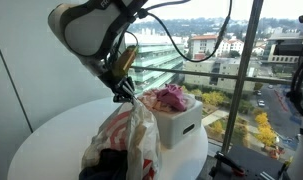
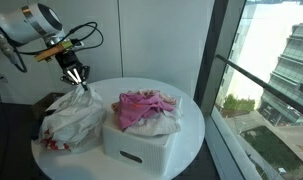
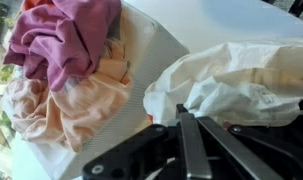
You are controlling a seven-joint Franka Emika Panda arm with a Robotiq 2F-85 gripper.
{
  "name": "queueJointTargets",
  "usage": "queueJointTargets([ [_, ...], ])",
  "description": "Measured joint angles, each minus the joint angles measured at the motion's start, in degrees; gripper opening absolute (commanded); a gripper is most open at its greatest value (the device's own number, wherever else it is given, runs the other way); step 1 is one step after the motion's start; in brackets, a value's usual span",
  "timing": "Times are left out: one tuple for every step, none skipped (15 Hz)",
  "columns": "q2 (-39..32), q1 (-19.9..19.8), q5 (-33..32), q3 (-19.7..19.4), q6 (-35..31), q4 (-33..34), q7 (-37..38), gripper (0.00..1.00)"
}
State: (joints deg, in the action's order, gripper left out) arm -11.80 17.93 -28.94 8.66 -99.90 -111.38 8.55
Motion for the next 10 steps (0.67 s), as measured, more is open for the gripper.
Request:
queueJointTargets([
  [0.1, -0.2, -0.8, 0.0, -1.9, -0.4, 0.0, 0.01],
  [0.1, -0.2, -2.2, 0.1, -3.8, -1.0, 0.0, 0.01],
  [0.1, -0.1, -4.0, 0.3, -5.8, -1.6, 0.1, 0.01],
  [0.1, -0.1, -6.4, 0.6, -7.7, -2.2, 0.3, 0.01],
  [0.1, 0.0, -9.1, 0.8, -9.5, -2.9, 0.8, 0.01],
  [0.1, 0.0, -11.9, 0.9, -11.3, -3.5, 1.4, 0.01],
  [0.1, 0.0, -14.8, 1.0, -13.1, -4.0, 2.3, 0.01],
  [0.1, 0.0, -17.5, 1.0, -14.7, -4.5, 3.3, 0.01],
  [0.1, 0.0, -20.1, 1.0, -15.9, -4.8, 4.3, 0.01],
  [0.1, 0.0, -22.9, 1.0, -16.6, -5.0, 5.3, 0.01],
])
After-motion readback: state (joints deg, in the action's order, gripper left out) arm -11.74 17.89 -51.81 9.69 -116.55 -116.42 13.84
